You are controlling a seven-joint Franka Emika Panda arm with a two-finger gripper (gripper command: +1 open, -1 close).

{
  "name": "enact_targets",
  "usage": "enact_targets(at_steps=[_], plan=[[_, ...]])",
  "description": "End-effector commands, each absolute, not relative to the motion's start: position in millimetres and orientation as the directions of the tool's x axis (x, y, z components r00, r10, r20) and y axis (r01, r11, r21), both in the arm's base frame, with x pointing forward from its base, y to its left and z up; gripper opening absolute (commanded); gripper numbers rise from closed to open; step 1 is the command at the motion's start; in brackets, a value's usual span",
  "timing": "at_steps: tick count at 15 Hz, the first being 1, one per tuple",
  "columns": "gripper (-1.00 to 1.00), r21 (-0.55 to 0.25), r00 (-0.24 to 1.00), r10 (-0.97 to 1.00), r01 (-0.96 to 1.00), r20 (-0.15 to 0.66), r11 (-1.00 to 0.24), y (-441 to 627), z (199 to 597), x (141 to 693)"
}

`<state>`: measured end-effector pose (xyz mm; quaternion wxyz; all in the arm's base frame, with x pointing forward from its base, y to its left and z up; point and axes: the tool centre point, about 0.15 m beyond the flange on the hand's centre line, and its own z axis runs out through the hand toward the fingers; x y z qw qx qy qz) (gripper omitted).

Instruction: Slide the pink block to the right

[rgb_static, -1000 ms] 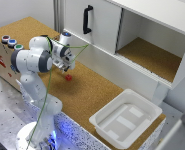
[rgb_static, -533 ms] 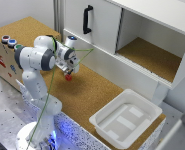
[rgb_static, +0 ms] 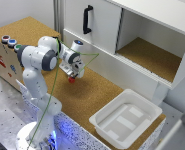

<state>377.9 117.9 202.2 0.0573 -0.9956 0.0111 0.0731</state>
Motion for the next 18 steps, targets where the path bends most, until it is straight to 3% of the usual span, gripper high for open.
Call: enact_targets(at_steps=[1,18], plan=[[-1.00,-0.124,0.992,-0.021,-0.037,-0.125,-0.992,69.0,215.8,367.6],[-1.00,-0.027,0.990,-0.019,-0.023,-0.141,-0.999,-8.0,202.7,380.5]])
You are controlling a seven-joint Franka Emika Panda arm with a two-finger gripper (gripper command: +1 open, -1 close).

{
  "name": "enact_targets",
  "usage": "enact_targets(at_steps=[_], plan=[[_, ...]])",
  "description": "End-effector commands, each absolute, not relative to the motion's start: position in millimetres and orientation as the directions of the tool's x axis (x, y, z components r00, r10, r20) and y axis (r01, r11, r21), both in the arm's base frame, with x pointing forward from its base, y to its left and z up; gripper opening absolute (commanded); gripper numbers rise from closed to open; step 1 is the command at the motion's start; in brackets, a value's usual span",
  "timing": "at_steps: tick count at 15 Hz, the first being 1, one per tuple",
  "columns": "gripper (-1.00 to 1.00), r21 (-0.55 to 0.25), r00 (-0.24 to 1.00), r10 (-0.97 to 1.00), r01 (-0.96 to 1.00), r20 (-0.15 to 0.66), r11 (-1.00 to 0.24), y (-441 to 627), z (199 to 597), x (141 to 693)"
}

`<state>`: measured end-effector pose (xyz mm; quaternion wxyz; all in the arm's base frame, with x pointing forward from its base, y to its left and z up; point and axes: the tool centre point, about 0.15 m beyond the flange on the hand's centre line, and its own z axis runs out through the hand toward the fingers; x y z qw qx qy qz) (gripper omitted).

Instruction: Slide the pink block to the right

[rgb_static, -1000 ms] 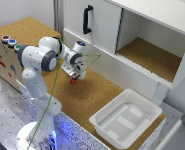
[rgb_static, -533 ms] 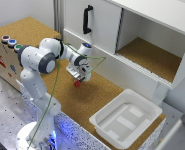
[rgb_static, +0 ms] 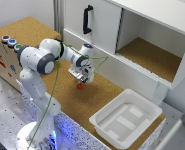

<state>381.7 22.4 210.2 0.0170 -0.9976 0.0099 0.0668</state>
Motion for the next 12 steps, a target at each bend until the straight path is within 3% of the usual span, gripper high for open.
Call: enact_targets(at_steps=[1,5,6,9,12], plan=[[-1.00,-0.021,0.989,-0.025,-0.028,-0.147,-0.999,-13.0,202.5,378.7],[-1.00,-0.057,0.988,0.004,-0.005,-0.157,-0.998,-11.8,212.4,376.0],[1.00,-0.076,0.990,0.021,0.011,-0.136,-0.997,-3.7,222.9,378.1],[1.00,-0.089,0.997,0.001,-0.005,-0.073,-0.996,-2.4,257.7,374.3],[1.00,-0.089,0.997,0.001,-0.005,-0.073,-0.996,-2.4,257.7,374.3]])
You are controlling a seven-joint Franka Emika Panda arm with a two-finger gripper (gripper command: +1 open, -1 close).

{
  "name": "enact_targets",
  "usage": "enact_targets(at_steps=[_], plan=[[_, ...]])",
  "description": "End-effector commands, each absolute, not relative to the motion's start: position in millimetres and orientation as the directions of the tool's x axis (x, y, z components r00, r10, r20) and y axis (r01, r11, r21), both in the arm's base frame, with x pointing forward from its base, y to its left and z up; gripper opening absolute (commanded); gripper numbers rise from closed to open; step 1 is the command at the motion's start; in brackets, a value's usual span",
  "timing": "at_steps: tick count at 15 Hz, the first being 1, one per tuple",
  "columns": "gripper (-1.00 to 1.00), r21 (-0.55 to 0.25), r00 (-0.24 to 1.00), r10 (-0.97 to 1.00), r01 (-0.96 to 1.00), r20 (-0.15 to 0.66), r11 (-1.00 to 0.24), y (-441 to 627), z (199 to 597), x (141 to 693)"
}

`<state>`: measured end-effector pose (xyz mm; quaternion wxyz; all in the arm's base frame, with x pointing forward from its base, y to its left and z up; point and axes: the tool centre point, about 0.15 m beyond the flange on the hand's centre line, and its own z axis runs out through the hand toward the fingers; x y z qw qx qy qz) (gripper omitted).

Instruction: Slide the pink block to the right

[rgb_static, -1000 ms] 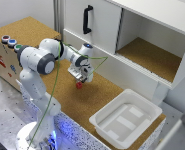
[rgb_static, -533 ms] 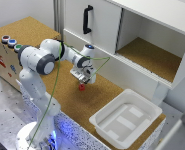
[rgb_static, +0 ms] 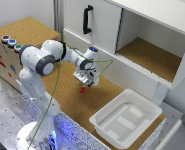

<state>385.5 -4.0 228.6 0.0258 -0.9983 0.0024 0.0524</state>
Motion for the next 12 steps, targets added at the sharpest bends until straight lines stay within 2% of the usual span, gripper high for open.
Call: enact_targets(at_steps=[1,10,12], plan=[[1.00,-0.089,0.997,0.001,-0.005,-0.073,-0.996,-2.4,257.7,374.3],[1.00,-0.089,0.997,0.001,-0.005,-0.073,-0.996,-2.4,257.7,374.3],[1.00,-0.046,0.996,0.001,-0.003,-0.086,-0.999,-4.3,253.2,376.5]])
